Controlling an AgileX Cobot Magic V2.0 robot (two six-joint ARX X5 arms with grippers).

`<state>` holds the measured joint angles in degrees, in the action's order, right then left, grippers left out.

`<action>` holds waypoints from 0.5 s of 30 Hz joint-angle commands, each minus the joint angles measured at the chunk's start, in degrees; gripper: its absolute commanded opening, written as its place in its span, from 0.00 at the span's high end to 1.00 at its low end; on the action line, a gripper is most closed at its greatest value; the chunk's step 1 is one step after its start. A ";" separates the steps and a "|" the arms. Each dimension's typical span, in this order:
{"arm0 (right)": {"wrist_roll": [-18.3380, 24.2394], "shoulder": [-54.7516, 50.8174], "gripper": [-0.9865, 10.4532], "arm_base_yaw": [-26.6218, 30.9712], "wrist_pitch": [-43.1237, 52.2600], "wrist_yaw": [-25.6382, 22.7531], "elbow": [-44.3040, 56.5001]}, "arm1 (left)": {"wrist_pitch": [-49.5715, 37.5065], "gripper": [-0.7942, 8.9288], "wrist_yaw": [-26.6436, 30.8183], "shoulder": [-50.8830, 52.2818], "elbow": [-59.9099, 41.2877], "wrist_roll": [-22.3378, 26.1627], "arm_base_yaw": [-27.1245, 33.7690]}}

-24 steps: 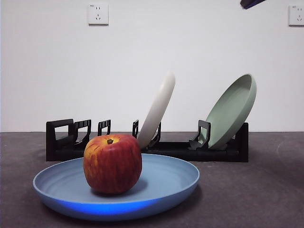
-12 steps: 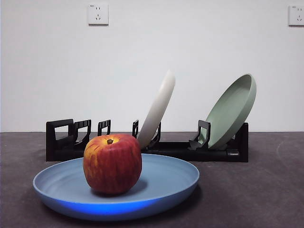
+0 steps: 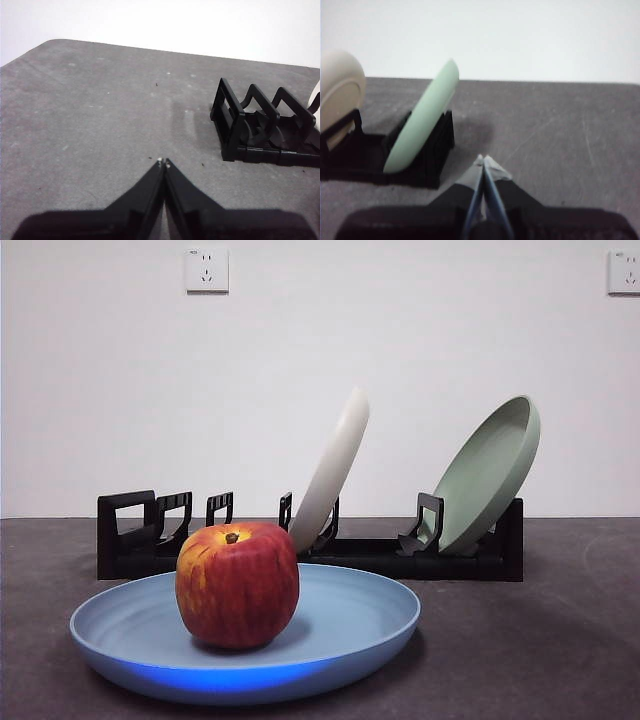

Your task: Take the blue plate from the plate rack,put the plate on the table,take the apple from the table,put the apple in the plate

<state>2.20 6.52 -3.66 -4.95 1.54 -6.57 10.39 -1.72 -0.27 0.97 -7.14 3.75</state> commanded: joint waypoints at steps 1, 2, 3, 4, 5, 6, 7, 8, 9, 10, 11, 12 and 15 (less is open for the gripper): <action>-1.27 -1.53 0.91 -0.68 0.61 0.07 2.75 | -0.22 0.92 0.02 0.15 -0.81 -0.35 0.15; -1.33 -2.12 0.91 -0.96 0.59 0.04 3.63 | -0.22 0.92 0.02 0.15 -0.81 -0.35 0.15; -1.57 -2.73 0.91 -1.27 0.59 0.07 4.42 | -0.22 0.92 0.02 0.15 -0.81 -0.35 0.15; -1.92 -3.21 0.91 -1.53 0.59 0.04 5.03 | -0.22 0.92 0.02 0.15 -0.81 -0.35 0.15; -2.29 -3.78 0.91 -1.79 0.59 0.04 5.70 | -0.22 0.92 0.02 0.15 -0.81 -0.35 0.15; -2.60 -4.44 0.91 -1.99 0.07 0.09 6.25 | -0.22 0.92 0.02 0.15 -0.81 -0.35 0.15; -2.75 -5.01 0.91 -2.21 -1.40 0.00 6.25 | -0.22 0.92 0.02 0.15 -0.81 -0.35 0.15; -2.78 -5.57 0.91 -2.45 -2.64 0.04 6.25 | -0.22 0.92 0.02 0.15 -0.81 -0.35 0.15; -2.78 -6.43 0.91 -2.73 -4.15 0.04 6.25 | -0.22 0.92 0.02 0.15 -0.81 -0.35 0.15; -2.78 -6.47 0.91 -3.08 -4.81 0.09 6.25 | -0.22 0.92 0.02 0.15 -0.81 -0.35 0.15; -2.86 -6.47 0.91 -3.48 -5.51 0.11 6.25 | -0.22 0.92 0.02 0.15 -0.81 -0.35 0.15; -2.84 -6.47 0.91 -3.76 -5.49 0.11 6.25 | -0.20 0.92 0.02 0.15 -0.81 -0.35 0.15; -4.48 -6.23 0.91 -4.52 -5.49 0.48 6.25 | -0.22 0.92 0.02 0.15 -0.81 -0.35 0.15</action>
<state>-0.56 0.27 -7.97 -9.82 1.74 -0.91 10.41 -1.72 -0.27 0.97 -7.16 3.75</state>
